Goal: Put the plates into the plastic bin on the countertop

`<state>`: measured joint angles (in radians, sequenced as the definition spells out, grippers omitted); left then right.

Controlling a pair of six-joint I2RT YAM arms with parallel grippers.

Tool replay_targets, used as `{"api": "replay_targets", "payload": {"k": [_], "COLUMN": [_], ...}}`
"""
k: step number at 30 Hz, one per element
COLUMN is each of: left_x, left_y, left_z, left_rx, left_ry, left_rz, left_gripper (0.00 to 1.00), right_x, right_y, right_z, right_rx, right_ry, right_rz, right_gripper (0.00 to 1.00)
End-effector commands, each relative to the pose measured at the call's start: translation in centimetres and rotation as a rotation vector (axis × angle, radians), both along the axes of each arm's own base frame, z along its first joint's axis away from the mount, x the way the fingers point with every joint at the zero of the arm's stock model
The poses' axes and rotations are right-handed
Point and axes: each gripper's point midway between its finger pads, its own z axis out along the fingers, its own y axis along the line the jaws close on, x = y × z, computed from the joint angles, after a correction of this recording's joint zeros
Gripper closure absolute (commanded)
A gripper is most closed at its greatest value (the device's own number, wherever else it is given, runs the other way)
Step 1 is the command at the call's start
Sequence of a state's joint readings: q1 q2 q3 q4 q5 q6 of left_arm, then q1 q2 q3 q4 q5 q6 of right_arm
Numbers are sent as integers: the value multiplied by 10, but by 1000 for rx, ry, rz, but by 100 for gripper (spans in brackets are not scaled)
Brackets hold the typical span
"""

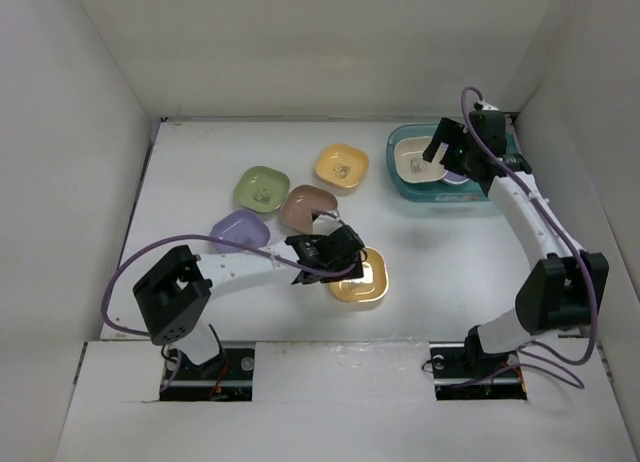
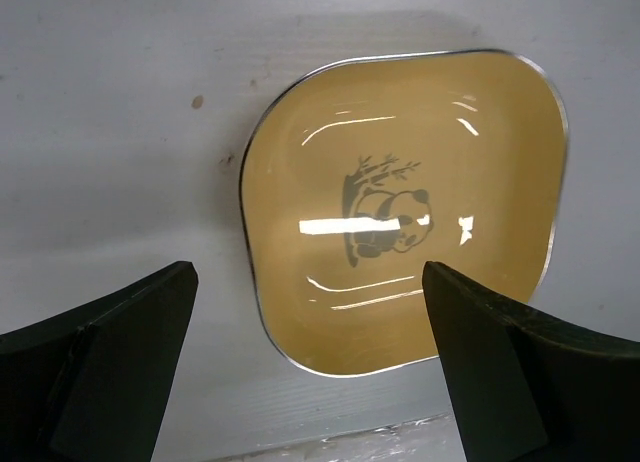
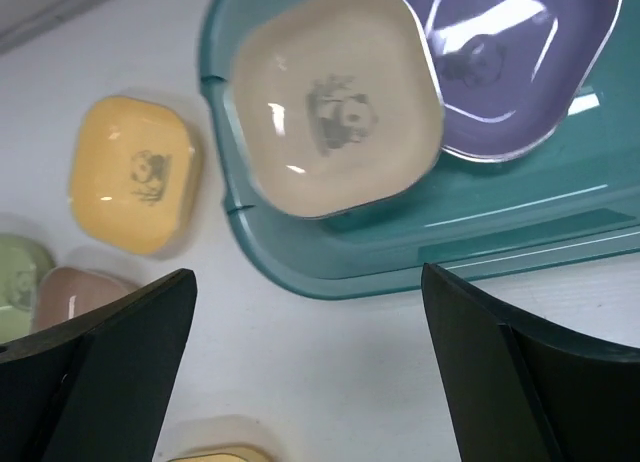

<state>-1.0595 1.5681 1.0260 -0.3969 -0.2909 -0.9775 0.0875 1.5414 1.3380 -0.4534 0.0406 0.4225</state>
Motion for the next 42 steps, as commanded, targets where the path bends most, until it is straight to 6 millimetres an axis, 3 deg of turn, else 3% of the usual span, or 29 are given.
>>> {"api": "replay_targets", "payload": {"k": [1,2,4,5,6,8,10,13,15,16,17,19,20,22,26,30,32,33,34,36,38,39,40,42], "left_x": [-3,-3,-9,-10,-11,-15,-17,-12,-3,-3,0,10,10,19,30,36,36,38,39,40,44,45,48,53], "left_y": [9,9,9,12,13,16,17,21,17,22,22,20,24,22,24,17,9,7,0,-9,-14,-13,-14,-6], "left_z": [-6,-11,-27,-35,-40,-49,-50,-29,6,15,27,64,73,102,140,168,177,182,186,190,195,195,207,211], "left_rx": [-14,-12,3,18,26,43,54,52,11,22,16,-21,-6,-30,-58,-111,-132,-141,-162,-173,-183,-178,-192,-160], "left_ry": [0,6,45,53,61,85,78,32,-45,-55,-76,-146,-157,-209,-261,-300,-312,-323,-327,-340,-356,-364,-387,-404], "left_rz": [51,59,57,57,65,74,81,116,128,135,130,133,130,146,139,112,72,66,46,4,-4,3,8,45], "left_gripper": [6,17,29,34,53,80,100,100,100,100,100,100,100,100,100,100,100,100,100,100,100,97,87,40], "right_x": [-8,-12,-21,-28,-35,-43,-56,-81,-98,-106,-111,-126,-132,-139,-155,-161,-160,-163,-160,-158,-153,-149,-145,-132], "right_y": [9,16,24,33,36,47,53,74,90,94,100,110,113,119,131,149,155,161,165,168,171,170,167,155], "right_z": [51,51,61,55,62,64,66,54,44,27,29,8,6,0,-18,-14,-11,-7,-1,3,12,11,17,15], "right_rx": [4,12,17,17,21,23,23,20,-1,-7,-11,2,9,15,57,128,157,176,186,200,211,203,198,178], "right_ry": [-139,-139,-165,-153,-172,-187,-199,-187,-177,-155,-185,-138,-136,-131,-110,-133,-146,-154,-177,-175,-188,-185,-196,-178], "right_rz": [12,36,58,81,91,131,163,273,362,392,435,490,509,547,612,683,701,719,732,738,733,719,703,635], "right_gripper": [0,0,0,0,0,0,0,0,0,0,0,0,0,0,0,6,18,33,39,78,100,100,100,100]}}
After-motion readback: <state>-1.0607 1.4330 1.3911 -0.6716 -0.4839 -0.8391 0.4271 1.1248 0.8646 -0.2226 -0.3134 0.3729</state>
